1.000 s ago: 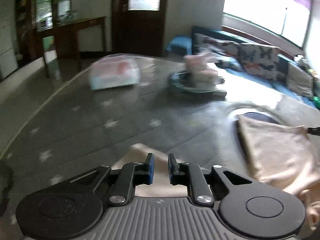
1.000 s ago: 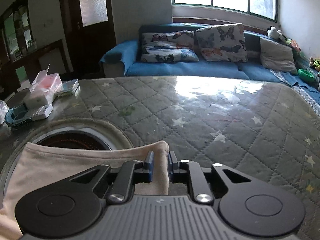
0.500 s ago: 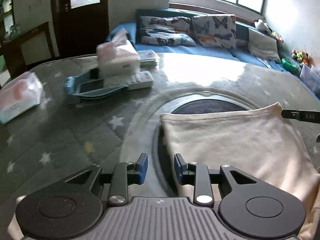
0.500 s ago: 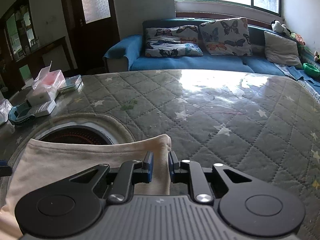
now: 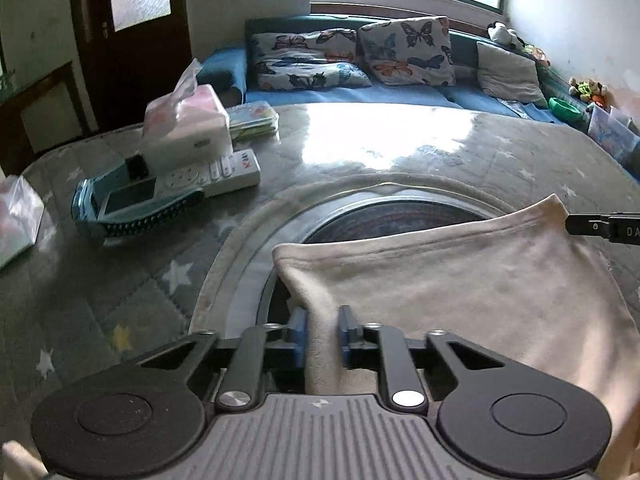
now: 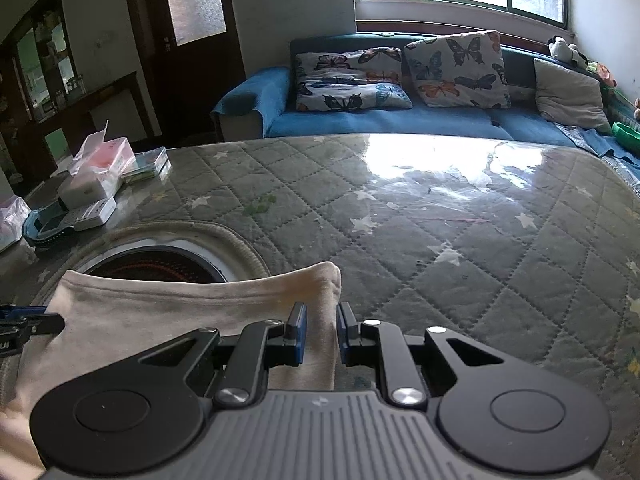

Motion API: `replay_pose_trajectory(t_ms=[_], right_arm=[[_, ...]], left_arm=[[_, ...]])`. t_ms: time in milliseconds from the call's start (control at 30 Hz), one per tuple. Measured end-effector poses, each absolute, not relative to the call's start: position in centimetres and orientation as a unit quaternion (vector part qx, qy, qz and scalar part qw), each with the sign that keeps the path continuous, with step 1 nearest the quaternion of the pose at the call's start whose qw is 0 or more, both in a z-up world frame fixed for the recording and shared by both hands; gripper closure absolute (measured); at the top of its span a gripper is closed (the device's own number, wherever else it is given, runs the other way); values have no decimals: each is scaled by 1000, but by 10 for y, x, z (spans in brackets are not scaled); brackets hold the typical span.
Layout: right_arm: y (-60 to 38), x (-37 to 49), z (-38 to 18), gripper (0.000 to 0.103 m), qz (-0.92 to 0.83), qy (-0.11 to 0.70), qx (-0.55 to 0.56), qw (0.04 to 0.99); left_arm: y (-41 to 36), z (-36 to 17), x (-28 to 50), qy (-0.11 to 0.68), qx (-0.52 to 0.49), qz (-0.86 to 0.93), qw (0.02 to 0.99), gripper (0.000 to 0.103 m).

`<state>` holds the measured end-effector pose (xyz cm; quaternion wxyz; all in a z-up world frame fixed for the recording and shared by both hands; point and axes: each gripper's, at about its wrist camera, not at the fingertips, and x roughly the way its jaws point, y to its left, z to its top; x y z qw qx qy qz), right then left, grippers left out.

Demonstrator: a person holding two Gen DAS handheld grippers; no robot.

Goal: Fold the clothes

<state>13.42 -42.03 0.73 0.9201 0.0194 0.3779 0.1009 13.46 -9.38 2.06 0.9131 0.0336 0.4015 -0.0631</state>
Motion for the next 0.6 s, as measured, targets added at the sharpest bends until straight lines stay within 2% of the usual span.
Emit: replay_pose_trajectory(t_ms=[133, 233, 333, 600], right_arm=[[-419, 135, 7, 88, 106, 380, 14, 919], [-416, 139, 5, 89, 101, 379, 11, 920], [-414, 143, 6, 96, 93, 371, 3, 924], [-410, 160, -2, 93, 79, 373, -10, 924]], left_arm=[[-99, 22, 139, 388, 57, -60, 918, 100], [-100, 26, 144, 378, 70, -53, 922, 100], [-99, 31, 152, 368, 69, -49, 926, 100], [-101, 17, 175, 378, 82, -41, 921, 100]])
